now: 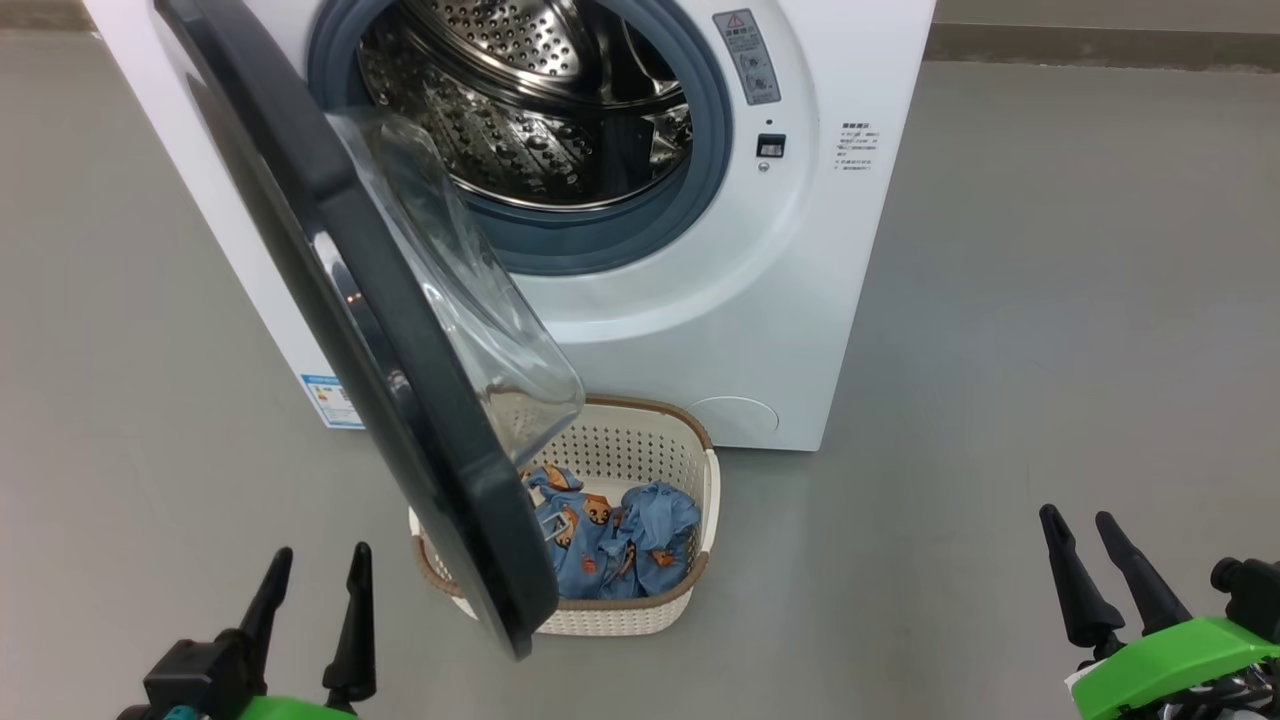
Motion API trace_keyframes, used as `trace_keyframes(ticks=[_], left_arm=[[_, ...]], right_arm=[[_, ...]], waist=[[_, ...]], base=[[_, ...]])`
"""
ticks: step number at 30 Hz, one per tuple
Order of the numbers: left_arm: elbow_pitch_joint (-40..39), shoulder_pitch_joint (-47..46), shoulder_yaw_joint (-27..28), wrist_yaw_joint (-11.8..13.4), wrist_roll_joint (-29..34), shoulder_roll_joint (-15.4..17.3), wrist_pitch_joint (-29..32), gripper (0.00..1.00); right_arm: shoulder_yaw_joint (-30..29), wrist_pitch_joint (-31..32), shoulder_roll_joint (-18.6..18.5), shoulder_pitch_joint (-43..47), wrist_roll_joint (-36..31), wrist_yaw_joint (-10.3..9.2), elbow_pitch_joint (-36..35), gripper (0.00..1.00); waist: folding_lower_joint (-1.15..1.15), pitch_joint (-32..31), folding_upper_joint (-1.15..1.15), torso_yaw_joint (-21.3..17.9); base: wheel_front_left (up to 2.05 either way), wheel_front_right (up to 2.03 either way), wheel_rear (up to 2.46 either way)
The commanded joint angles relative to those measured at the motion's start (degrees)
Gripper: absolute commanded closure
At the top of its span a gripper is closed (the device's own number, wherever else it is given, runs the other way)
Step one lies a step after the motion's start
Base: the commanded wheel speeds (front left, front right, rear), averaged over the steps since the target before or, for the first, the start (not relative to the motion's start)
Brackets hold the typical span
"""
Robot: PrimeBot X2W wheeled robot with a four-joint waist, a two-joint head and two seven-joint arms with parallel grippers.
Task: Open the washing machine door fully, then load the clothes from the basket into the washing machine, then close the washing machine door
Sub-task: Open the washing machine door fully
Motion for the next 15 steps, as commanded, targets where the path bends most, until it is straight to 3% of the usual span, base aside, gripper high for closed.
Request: trace_keyframes(ticks=[1,15], left_arm=[[-1.1,-1.5,1.8,-0.2,0.1,0.6,-0.4,0.0],[-0.9,-1.7,1.6,-0.2,0.2,0.5,-0.4,0.0]], right_arm=[[-0.8,-0.7,0.3,0.8,-3.1,0.09,-2.1,0.0],[-6.9,-0.7,5.6,4.4,-14.1,0.09,-0.9,0.0]], waist=[[0.0,0.1,0.0,0.2],[0.0,0.0,0.0,0.7]], base=[[0.0,0.0,0.0],[0.0,0.0,0.0]])
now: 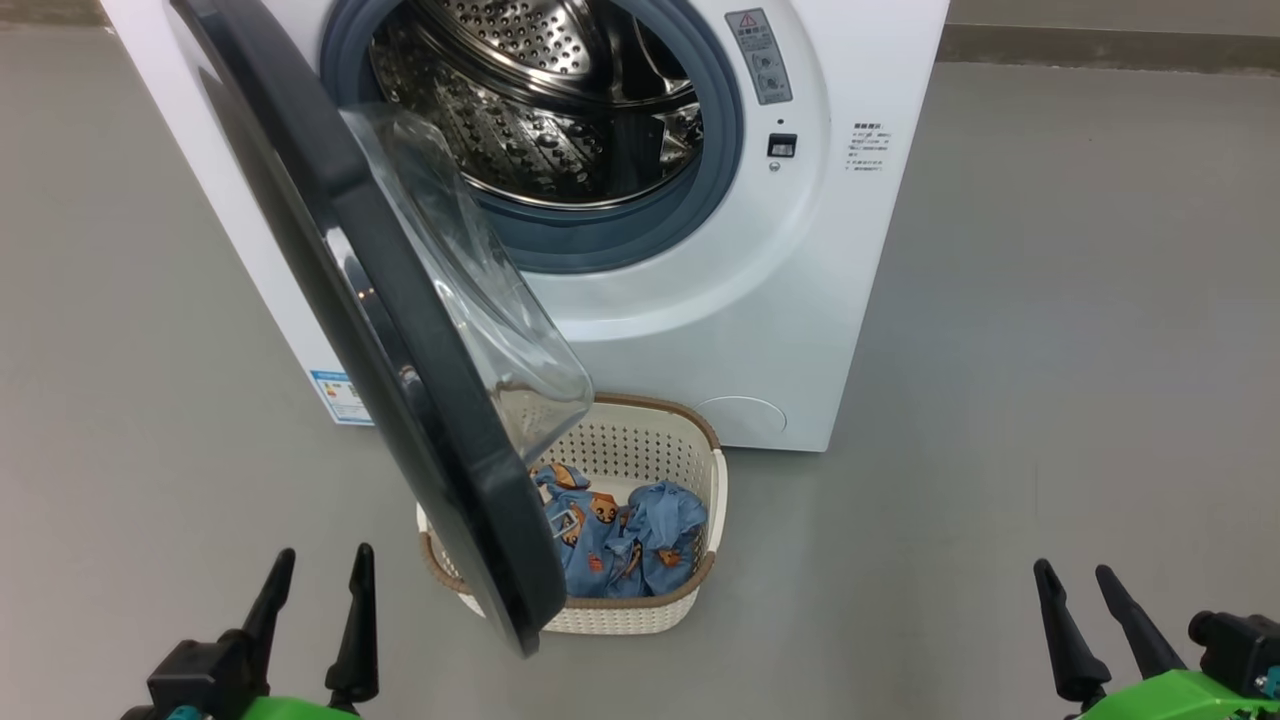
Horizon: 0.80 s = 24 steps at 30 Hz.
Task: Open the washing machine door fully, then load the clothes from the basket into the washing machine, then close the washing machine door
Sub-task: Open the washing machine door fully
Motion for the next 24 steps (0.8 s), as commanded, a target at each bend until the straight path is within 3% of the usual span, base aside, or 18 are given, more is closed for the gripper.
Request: trace_keyframes(ticks=[1,13,21,22,23,24], left_arm=[[-1.0,-1.7,1.7,-0.2,0.1,0.6,-0.4,0.0],[-0.7,-1.7,1.8,-0.2,0.1,0.4,-0.4,0.0],[-0.6,-1.7,2.0,-0.2,0.2,0.3,-0.4,0.0],[-0.4,-1.8,2.0,-0.2,0.2,0.4,-0.4,0.17],[-0.4,-1.9,2.2,-0.2,0.2,0.4,-0.4,0.51],[-0.4,-2.0,2.4,-0.2,0.1,0.3,-0.4,0.78]], right_arm=[[0.6,-0.7,-0.9,0.3,-1.4,0.09,-0.9,0.0],[-5.9,-0.7,1.9,1.7,-14.1,0.09,-2.0,0.0],[-7.2,-0.7,3.7,2.5,-16.1,0.09,-3.3,0.0],[-7.2,-0.7,3.7,2.5,-16.2,0.09,-3.4,0.0],[-7.2,-0.7,3.7,2.6,-16.2,0.09,-3.4,0.0],[-7.2,-0.7,3.8,2.6,-16.2,0.09,-3.5,0.0]], waist=[[0.0,0.0,0.0,0.1],[0.0,0.1,0.0,0.3],[0.0,0.2,0.0,0.2],[0.0,0.2,0.0,0.2],[0.0,0.2,0.0,0.2],[0.0,0.1,0.0,0.2]], base=[[0.0,0.0,0.0],[0.0,0.0,0.0],[0.0,0.0,0.0],[0.0,0.0,0.0],[0.0,0.0,0.0],[0.0,0.0,0.0]])
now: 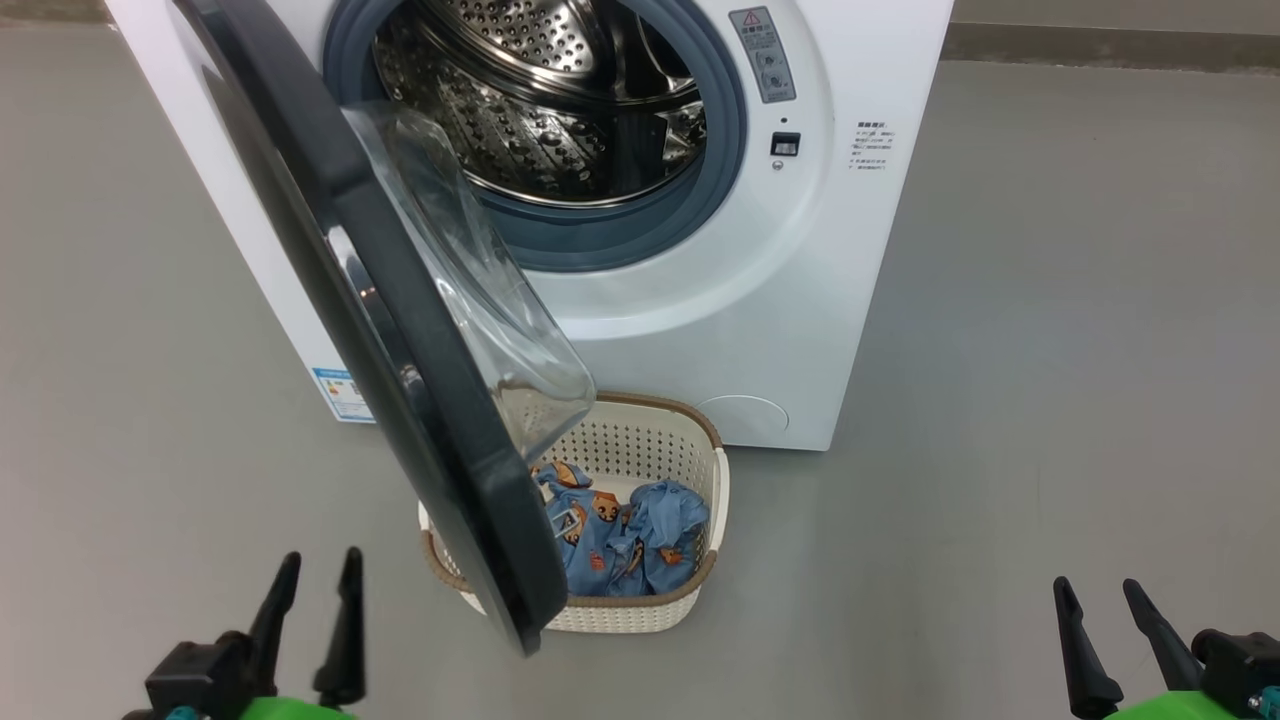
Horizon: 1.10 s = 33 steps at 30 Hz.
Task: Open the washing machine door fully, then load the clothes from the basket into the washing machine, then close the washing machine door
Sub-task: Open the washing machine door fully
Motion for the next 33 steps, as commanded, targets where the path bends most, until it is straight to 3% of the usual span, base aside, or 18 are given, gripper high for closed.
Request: trace_keyframes(ticks=[1,8,11,18,23,29,33], left_arm=[[-1.4,-2.2,2.3,-0.1,-0.2,0.5,-0.4,1.0],[-8.9,-3.9,5.6,-0.1,1.2,0.5,-0.4,1.0],[-17.7,-4.5,6.6,-0.1,3.1,0.0,-0.4,1.0],[-33.8,-4.1,-0.9,0.2,6.7,-0.5,-0.4,1.0],[-34.4,-3.4,-9.3,0.2,5.8,-0.6,-0.4,1.0],[-27.2,-3.3,-18.4,0.6,2.1,-0.6,-0.4,1.0],[-21.7,-4.0,-20.8,1.8,-0.3,-0.7,-0.4,1.0]], right_arm=[[1.1,-0.7,-0.5,0.5,-0.7,0.09,-1.6,0.0],[0.5,-0.7,-0.2,0.7,-0.6,0.09,-1.6,0.0],[0.0,-0.7,-0.4,0.6,-0.7,0.09,-1.8,0.0],[-0.9,-0.7,-0.1,0.5,-1.2,0.09,-2.6,0.0],[-1.0,-0.7,-0.1,0.4,-1.7,0.09,-3.0,0.0],[-1.5,-0.7,0.0,0.0,-2.4,0.09,-3.7,0.0],[-1.7,-0.7,0.1,-0.3,-3.1,0.09,-4.3,0.0]], waist=[[0.0,0.0,0.0,0.1],[0.0,0.2,0.0,0.4],[0.0,0.4,0.0,0.5],[0.0,1.1,0.0,0.8],[0.0,1.5,0.0,0.7],[0.0,2.1,0.0,0.5],[0.0,2.5,0.0,0.5]], base=[[0.0,0.0,0.0],[0.0,0.0,0.0],[0.0,0.0,0.0],[0.0,0.0,0.0],[0.0,0.0,0.0],[0.0,0.0,0.0],[0.0,0.0,0.0]])
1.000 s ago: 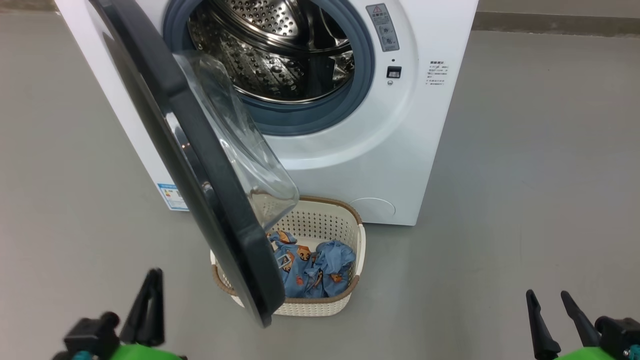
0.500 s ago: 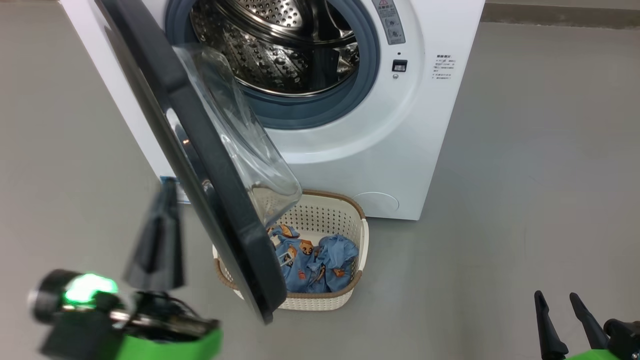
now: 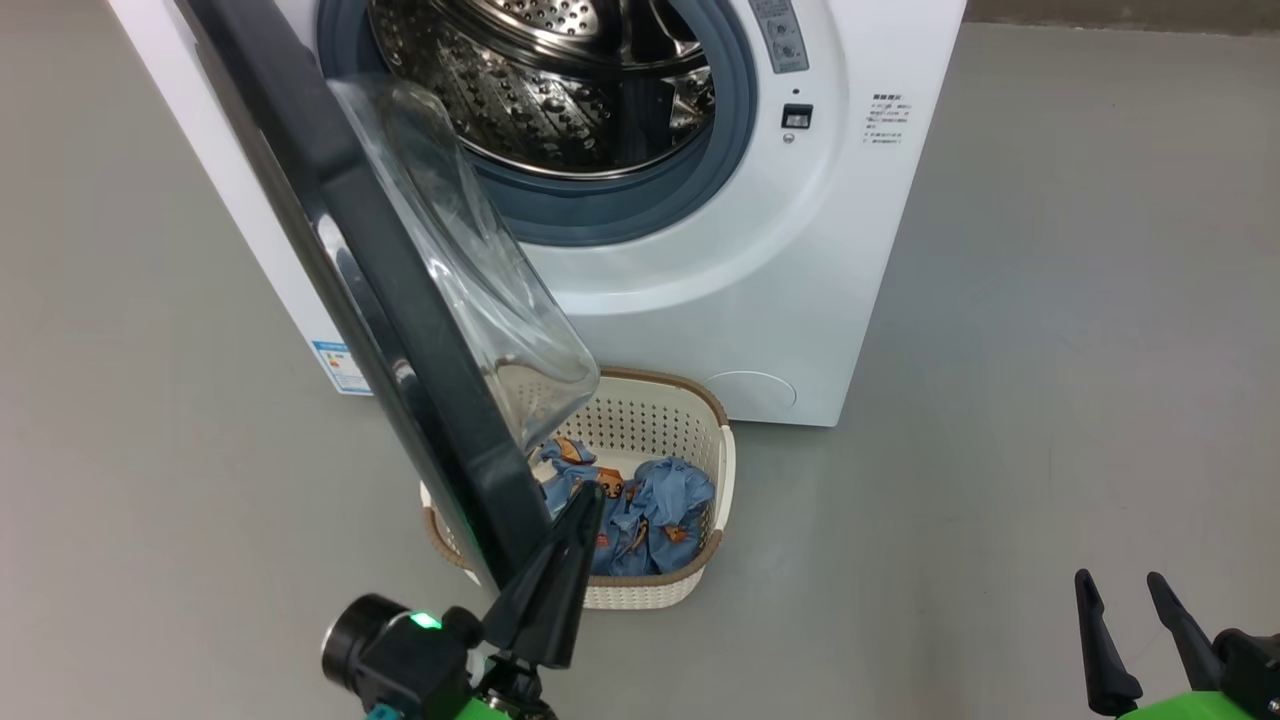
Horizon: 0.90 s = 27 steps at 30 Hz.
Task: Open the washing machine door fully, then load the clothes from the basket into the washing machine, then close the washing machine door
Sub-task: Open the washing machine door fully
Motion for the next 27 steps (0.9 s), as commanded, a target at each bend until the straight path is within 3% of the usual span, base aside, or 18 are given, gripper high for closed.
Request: trace_keyframes(ticks=[1,12,27], left_arm=[[0.8,-2.1,1.5,0.8,-0.9,0.2,-0.3,1.0],[11.1,-5.3,5.5,2.4,-4.8,0.2,-0.3,1.0],[12.1,-4.2,10.1,2.5,-4.4,0.2,-0.3,1.0]], right_arm=[[0.9,-0.7,-0.7,-1.3,-1.1,0.09,-1.6,0.0],[0.5,-0.7,-0.3,-1.5,-2.0,0.09,-2.7,0.0],[-0.1,-0.7,-0.2,-1.6,-2.4,0.09,-4.9,0.0]], waist=[[0.0,0.2,0.0,0.1],[0.0,0.7,0.0,0.5],[0.0,0.4,0.0,1.5]], base=[[0.0,0.0,0.0],[0.0,0.0,0.0],[0.0,0.0,0.0]])
